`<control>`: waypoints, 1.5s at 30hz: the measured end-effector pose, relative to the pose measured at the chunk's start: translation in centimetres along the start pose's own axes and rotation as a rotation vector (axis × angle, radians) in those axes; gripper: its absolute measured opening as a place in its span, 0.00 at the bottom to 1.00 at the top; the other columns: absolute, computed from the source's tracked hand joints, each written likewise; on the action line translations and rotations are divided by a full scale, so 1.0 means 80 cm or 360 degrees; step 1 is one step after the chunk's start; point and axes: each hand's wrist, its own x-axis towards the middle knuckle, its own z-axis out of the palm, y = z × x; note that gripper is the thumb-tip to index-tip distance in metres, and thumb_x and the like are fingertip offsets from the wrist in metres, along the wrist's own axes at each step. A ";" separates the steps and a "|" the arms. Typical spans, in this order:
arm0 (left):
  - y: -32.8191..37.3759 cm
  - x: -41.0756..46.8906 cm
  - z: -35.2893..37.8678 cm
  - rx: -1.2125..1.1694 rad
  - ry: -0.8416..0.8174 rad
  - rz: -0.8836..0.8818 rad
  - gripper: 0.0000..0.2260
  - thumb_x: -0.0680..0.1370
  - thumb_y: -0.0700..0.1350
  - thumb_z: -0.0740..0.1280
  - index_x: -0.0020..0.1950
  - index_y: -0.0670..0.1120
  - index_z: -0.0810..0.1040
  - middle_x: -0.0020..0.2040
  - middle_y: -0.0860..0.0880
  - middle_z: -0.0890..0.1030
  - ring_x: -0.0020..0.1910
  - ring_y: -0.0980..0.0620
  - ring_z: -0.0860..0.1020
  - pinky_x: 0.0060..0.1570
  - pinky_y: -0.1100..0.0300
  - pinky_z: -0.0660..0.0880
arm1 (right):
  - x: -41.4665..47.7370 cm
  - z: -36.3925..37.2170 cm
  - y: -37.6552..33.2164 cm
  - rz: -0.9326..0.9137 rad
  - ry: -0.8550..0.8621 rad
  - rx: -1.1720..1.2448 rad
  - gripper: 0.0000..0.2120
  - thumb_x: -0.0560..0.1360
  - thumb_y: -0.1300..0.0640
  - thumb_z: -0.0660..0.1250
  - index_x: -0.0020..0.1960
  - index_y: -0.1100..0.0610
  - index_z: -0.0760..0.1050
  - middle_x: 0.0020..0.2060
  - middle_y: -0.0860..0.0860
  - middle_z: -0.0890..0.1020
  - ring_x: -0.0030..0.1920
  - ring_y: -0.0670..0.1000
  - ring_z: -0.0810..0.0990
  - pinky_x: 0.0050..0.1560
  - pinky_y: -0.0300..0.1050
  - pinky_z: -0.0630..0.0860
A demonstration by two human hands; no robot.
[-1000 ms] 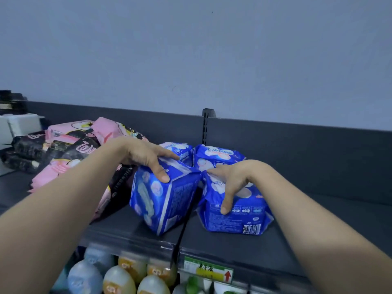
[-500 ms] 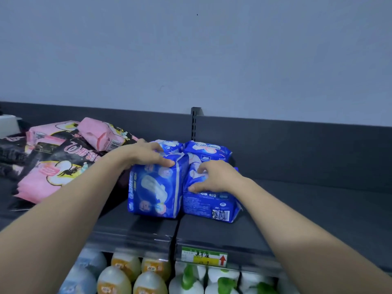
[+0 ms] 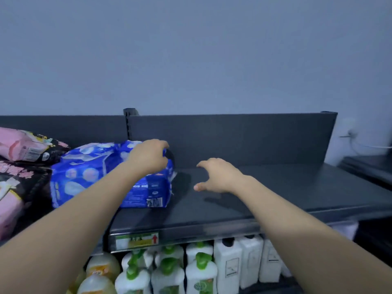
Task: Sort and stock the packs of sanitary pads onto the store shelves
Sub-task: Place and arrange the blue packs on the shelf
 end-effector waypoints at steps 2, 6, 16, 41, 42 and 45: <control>0.045 -0.002 0.014 -0.0011 -0.0046 0.0118 0.21 0.75 0.41 0.62 0.68 0.48 0.72 0.64 0.48 0.76 0.61 0.46 0.75 0.56 0.51 0.75 | -0.036 -0.008 0.040 0.0100 0.0019 -0.0007 0.34 0.73 0.40 0.69 0.74 0.51 0.63 0.69 0.53 0.70 0.70 0.55 0.67 0.66 0.51 0.69; 0.146 -0.016 0.036 0.0000 -0.0115 0.0338 0.20 0.75 0.43 0.62 0.68 0.48 0.71 0.65 0.48 0.75 0.62 0.44 0.75 0.57 0.49 0.74 | -0.116 -0.025 0.118 0.0307 0.0046 -0.0061 0.33 0.74 0.40 0.68 0.74 0.52 0.64 0.68 0.53 0.70 0.69 0.55 0.67 0.66 0.53 0.69; 0.398 -0.079 0.071 -0.0110 -0.0169 0.0851 0.18 0.77 0.44 0.62 0.66 0.45 0.72 0.65 0.47 0.75 0.63 0.44 0.74 0.59 0.49 0.73 | -0.334 -0.067 0.289 0.0843 0.0116 -0.0234 0.33 0.72 0.39 0.69 0.72 0.51 0.67 0.67 0.56 0.70 0.68 0.58 0.67 0.66 0.55 0.69; 0.940 -0.268 0.046 -0.0588 -0.0109 0.1923 0.16 0.76 0.44 0.62 0.64 0.48 0.73 0.62 0.48 0.78 0.58 0.44 0.76 0.52 0.53 0.74 | -0.825 -0.174 0.498 0.2054 0.0229 -0.0562 0.30 0.73 0.43 0.69 0.71 0.52 0.68 0.67 0.55 0.71 0.68 0.58 0.68 0.64 0.52 0.70; 0.964 -0.278 0.045 -0.0613 -0.0112 0.1965 0.15 0.77 0.44 0.62 0.64 0.47 0.74 0.62 0.47 0.78 0.59 0.44 0.76 0.53 0.52 0.75 | -0.843 -0.178 0.507 0.2107 0.0233 -0.0572 0.29 0.73 0.43 0.69 0.71 0.52 0.68 0.67 0.55 0.71 0.67 0.58 0.68 0.63 0.52 0.70; 1.037 -0.306 0.040 -0.0689 -0.0103 0.2094 0.10 0.77 0.44 0.61 0.57 0.47 0.75 0.59 0.46 0.79 0.57 0.44 0.76 0.52 0.51 0.75 | -0.898 -0.192 0.531 0.2245 0.0214 -0.0590 0.28 0.72 0.44 0.69 0.70 0.52 0.69 0.65 0.55 0.73 0.66 0.58 0.69 0.62 0.52 0.71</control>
